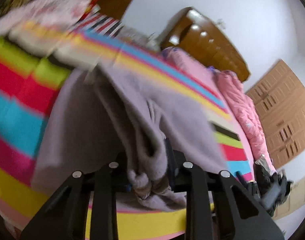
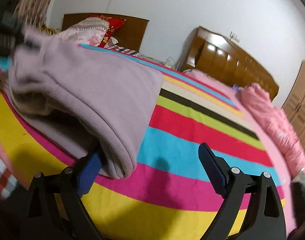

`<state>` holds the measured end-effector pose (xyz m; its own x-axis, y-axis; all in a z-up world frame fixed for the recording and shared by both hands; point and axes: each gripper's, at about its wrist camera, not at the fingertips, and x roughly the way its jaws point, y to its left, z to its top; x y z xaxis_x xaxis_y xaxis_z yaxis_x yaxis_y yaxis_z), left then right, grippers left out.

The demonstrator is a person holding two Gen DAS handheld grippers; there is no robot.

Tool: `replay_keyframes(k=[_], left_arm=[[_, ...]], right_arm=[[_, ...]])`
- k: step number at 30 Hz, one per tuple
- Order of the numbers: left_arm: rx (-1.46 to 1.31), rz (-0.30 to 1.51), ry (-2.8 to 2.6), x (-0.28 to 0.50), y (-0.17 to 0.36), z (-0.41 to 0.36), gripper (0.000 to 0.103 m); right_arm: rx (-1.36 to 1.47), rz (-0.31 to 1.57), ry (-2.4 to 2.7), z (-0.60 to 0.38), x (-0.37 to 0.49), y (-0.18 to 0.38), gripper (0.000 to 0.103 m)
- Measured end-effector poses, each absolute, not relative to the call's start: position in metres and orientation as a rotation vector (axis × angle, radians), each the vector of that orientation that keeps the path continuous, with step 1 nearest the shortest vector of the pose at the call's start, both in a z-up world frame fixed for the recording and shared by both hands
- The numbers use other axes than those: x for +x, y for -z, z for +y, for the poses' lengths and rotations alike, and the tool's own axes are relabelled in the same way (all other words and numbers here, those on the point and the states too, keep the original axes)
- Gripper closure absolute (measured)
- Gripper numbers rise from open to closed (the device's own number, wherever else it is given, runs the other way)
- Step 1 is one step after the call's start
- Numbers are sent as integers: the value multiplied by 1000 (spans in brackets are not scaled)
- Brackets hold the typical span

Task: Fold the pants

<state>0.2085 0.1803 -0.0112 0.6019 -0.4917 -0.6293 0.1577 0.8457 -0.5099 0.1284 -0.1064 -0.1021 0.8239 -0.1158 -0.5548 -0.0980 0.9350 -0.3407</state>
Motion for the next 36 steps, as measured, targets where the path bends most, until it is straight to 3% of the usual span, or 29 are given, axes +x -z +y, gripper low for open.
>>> replay_keyframes(k=[5, 8, 11, 12, 20, 23, 27, 29, 31, 33, 36], left_arm=[[-413, 683, 492, 206, -61, 200, 79], [-449, 735, 390, 208, -20, 242, 79], [-622, 930, 304, 215, 75, 278, 80], [-692, 894, 333, 210, 88, 286, 79], [-637, 810, 333, 191, 47, 273, 80], [-629, 871, 307, 194, 67, 279, 80], [-736, 846, 330, 193, 84, 286, 72], [-673, 844, 249, 189, 73, 281, 60], [-528, 819, 88, 180, 52, 271, 38], [-289, 711, -107, 162, 19, 251, 36], [-180, 618, -17, 148, -11, 216, 30]], right_arm=[[-466, 612, 47, -97, 129, 100, 14], [-469, 603, 29, -93, 128, 99, 14], [-436, 609, 13, -98, 128, 104, 14], [-421, 620, -3, -102, 130, 103, 13], [-365, 658, -20, -110, 140, 100, 12], [-310, 665, -36, -115, 140, 102, 12], [-311, 668, -55, -117, 142, 101, 12], [-299, 693, -92, -121, 145, 97, 11], [-293, 703, -133, -125, 144, 91, 12], [-273, 687, -207, -127, 133, 82, 12], [-102, 642, -360, -136, 124, 61, 13]])
